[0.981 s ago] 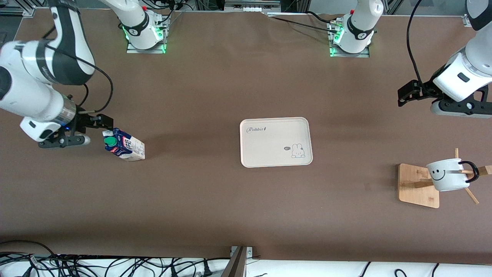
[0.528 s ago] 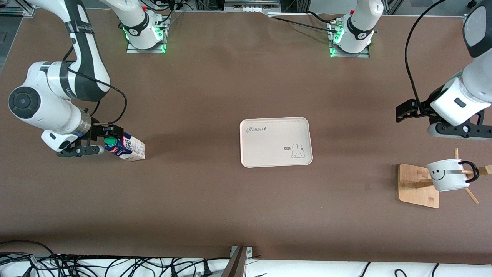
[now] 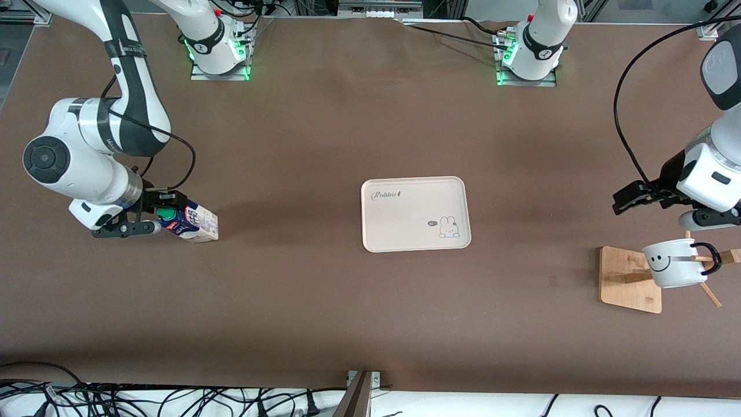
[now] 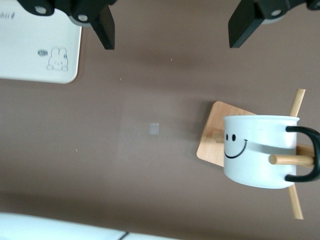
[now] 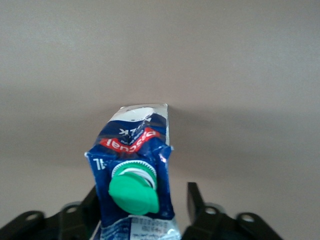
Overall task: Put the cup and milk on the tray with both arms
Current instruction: 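Reach the right gripper to the milk carton while the left gripper approaches the mug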
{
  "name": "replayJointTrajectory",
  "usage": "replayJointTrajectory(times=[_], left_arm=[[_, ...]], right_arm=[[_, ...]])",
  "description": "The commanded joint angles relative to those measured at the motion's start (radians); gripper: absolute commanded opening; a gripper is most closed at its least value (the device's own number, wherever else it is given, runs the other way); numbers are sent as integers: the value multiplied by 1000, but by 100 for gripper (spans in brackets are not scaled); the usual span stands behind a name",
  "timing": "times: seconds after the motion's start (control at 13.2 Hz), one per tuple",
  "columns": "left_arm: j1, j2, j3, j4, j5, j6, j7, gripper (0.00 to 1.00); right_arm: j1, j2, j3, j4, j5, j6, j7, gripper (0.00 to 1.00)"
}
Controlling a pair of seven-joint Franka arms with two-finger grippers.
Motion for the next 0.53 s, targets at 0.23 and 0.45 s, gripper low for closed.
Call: replayJointTrajectory(times=[0.23, 0.45], left_arm=[[122, -159, -11, -405, -99, 495, -50, 100], [137, -106, -13, -459, -202, 724, -40, 100]], right_arm=[[0, -8, 24, 25, 13, -17, 3, 53], [8, 0, 63, 141, 36, -135, 6, 53]])
